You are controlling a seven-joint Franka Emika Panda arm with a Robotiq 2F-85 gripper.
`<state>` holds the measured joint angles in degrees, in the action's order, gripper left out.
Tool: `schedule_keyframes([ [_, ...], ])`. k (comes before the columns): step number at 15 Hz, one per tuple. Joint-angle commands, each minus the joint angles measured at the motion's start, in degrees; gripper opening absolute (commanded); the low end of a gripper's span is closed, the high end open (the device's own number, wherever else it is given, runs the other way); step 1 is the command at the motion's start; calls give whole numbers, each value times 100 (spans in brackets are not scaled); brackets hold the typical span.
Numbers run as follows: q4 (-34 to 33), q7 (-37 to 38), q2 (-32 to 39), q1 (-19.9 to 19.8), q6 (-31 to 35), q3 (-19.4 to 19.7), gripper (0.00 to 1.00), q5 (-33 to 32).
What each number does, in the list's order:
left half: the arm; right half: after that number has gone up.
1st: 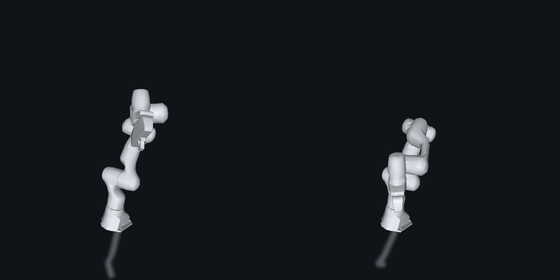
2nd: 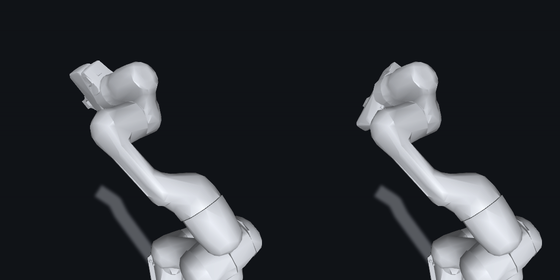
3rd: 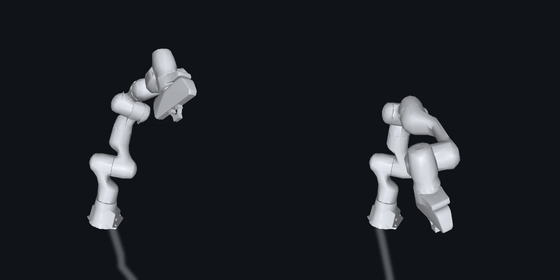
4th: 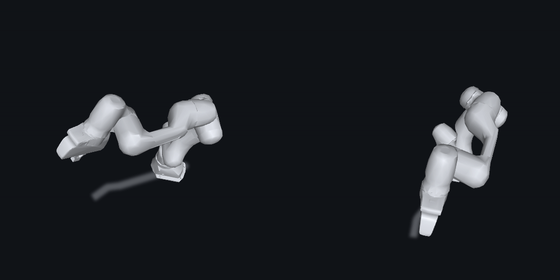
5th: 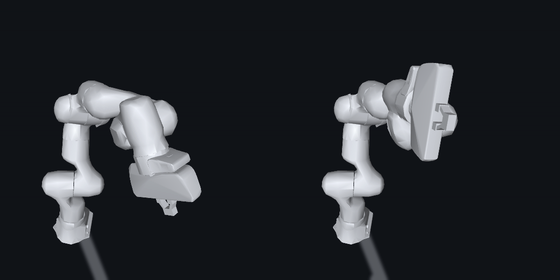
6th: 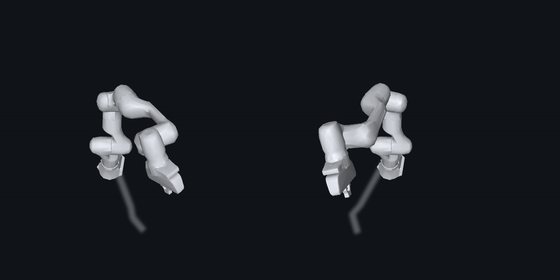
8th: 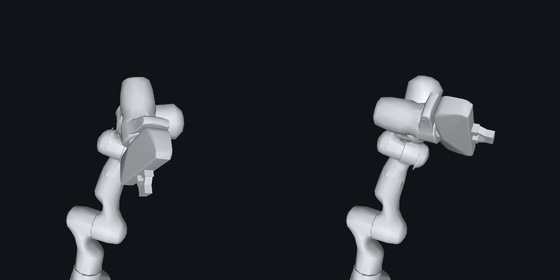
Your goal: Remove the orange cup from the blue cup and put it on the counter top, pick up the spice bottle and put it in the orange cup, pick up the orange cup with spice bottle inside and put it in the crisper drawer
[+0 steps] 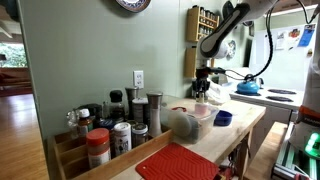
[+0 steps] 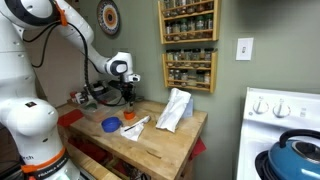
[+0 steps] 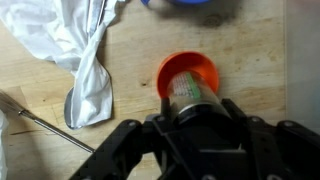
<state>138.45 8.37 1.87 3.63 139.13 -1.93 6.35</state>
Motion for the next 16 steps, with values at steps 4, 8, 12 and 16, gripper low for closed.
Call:
schedule_keyframes([
  [4, 2, 219, 411, 14, 716, -48, 28, -58],
  [8, -156, 553, 657, 52, 1242, 37, 28, -433],
  [12, -415, 776, 850, 90, 1154, 88, 78, -752],
  [16, -527, 1081, 639, 89, 1006, 122, 100, -725],
])
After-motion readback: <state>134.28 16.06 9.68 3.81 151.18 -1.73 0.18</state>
